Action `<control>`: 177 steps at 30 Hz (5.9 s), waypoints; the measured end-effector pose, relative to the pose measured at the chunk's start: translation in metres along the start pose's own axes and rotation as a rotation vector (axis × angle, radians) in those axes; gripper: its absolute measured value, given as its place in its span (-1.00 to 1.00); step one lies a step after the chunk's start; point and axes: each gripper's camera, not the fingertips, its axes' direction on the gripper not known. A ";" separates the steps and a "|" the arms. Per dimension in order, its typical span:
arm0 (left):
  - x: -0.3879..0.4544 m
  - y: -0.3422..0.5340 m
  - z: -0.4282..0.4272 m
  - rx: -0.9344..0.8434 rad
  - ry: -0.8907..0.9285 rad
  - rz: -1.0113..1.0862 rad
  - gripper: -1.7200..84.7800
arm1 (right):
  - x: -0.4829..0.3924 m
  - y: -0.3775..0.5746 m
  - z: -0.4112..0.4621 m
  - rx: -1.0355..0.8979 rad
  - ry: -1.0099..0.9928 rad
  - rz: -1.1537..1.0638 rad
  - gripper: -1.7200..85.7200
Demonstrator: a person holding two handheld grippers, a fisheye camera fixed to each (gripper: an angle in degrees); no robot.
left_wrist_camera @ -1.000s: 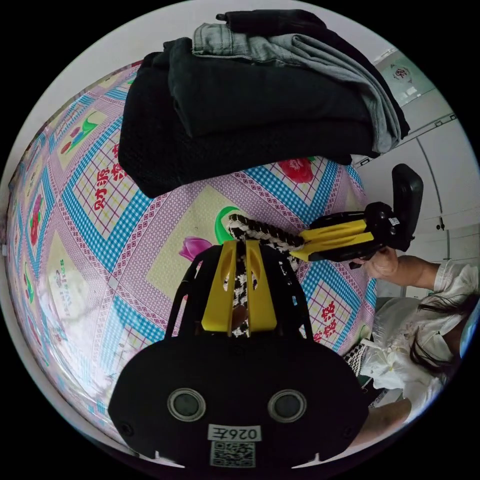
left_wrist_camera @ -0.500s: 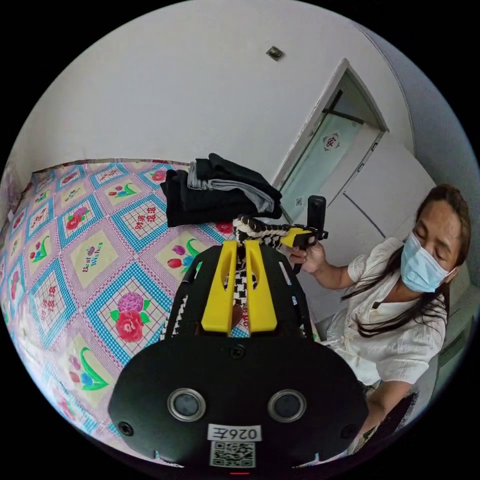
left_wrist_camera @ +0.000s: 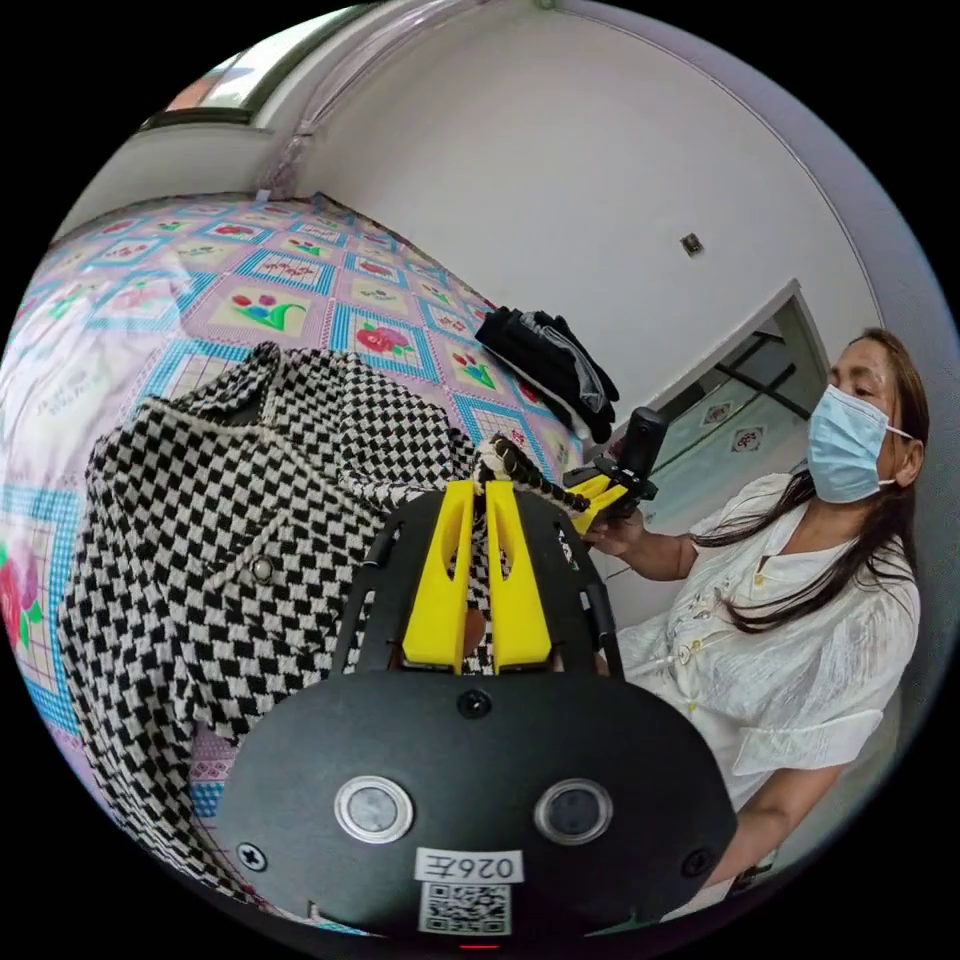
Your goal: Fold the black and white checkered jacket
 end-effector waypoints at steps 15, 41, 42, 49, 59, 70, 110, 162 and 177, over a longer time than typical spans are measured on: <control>-0.033 0.120 -0.096 -0.066 0.184 -0.332 -0.95 | 0.040 0.046 0.120 -0.325 -0.048 0.002 -0.83; 0.106 0.155 -0.221 0.316 -0.338 -0.484 -0.98 | 0.242 0.002 0.107 -0.106 0.400 0.141 -0.97; 0.109 0.178 -0.245 0.403 -0.367 -0.554 -0.98 | 0.237 0.000 0.109 -0.088 0.389 0.129 -0.97; 0.138 0.335 -0.368 0.918 -0.516 -0.958 -0.94 | 0.169 -0.065 0.215 -0.131 0.125 -0.112 -0.86; 0.163 0.427 -0.443 1.035 -0.636 -1.143 -0.58 | 0.022 -0.144 0.496 -0.394 -0.176 -0.458 -0.86; 0.160 0.429 -0.462 0.930 -0.673 -1.078 -0.57 | -0.091 -0.145 0.707 -0.756 -0.232 -0.786 -0.80; 0.387 0.123 -0.027 0.106 -0.481 -0.195 -0.79 | 0.232 0.004 0.072 -0.254 0.003 -0.111 -0.93; 0.434 0.333 -0.222 0.495 -0.653 -0.446 -0.81 | -0.001 0.104 -0.251 0.182 0.395 0.261 -0.91; 0.341 0.387 -0.203 0.314 -0.542 -0.703 -0.57 | 0.137 0.152 -0.260 -0.040 0.081 0.674 -0.77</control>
